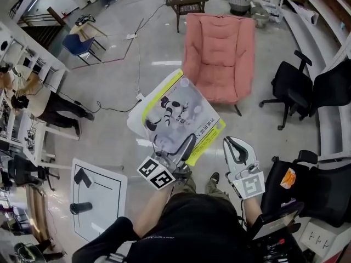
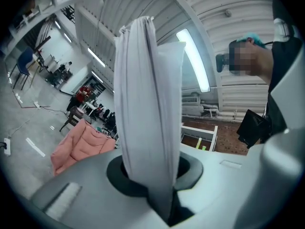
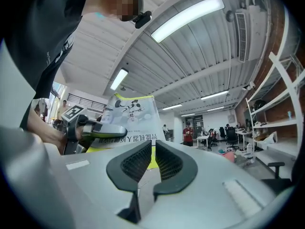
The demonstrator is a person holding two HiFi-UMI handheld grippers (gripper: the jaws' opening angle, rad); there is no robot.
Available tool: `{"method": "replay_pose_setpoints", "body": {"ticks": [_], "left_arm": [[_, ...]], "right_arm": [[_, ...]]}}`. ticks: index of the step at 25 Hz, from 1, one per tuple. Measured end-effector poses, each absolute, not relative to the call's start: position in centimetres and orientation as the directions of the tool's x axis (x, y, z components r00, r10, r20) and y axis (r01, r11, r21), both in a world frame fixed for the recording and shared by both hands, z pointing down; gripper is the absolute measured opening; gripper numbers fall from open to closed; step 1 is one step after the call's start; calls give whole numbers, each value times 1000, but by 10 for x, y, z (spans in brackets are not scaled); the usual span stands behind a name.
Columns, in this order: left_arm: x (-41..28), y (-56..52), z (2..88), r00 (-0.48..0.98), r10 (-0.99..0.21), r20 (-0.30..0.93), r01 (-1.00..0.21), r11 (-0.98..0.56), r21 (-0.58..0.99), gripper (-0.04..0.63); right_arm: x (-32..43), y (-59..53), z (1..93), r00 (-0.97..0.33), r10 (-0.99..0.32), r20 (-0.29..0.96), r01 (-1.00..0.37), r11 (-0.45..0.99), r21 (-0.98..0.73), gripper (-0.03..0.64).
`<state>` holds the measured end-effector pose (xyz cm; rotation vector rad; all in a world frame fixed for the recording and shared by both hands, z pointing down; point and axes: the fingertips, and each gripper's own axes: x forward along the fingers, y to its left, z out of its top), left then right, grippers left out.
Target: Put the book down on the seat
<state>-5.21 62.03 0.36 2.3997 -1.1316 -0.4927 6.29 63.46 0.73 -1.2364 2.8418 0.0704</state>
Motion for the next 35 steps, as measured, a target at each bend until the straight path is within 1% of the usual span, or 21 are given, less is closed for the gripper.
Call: {"method": "replay_pose_setpoints", "body": {"ticks": [5,9,17,21,24,27,30,35], "left_arm": [[-51,578,13,601,-792,-112,-644,-562,520,69],[-54,542,36,623,-779,-76,-645,-566,514,69],[-90,446,43,689,-719,-88,-593,-629,503,69],[-95,405,44,721,-688,-88,-555,-648,521,69],[-97,375,39,723,-685,-86,-550,-647,528,69],[-91,344,45,720,-690,-75,-559,-640,526,69],[-78,305,60,713,-700,-38,-582,-622,524,69],[-51,232,74,663,-748,32,-642,-545,539,71]], "right_arm": [[60,590,18,-694,-719,-44,-720,694,22,38],[61,550,35,-667,-745,-15,-745,666,22,38],[21,462,18,-598,-801,-20,-800,595,74,38],[2,424,20,-594,-805,5,-801,592,88,43],[-5,396,17,-598,-801,10,-797,596,96,49],[3,361,25,-602,-798,18,-795,601,82,52],[18,317,38,-617,-787,16,-786,617,44,54],[40,237,46,-664,-747,-15,-747,664,-2,55]]}}
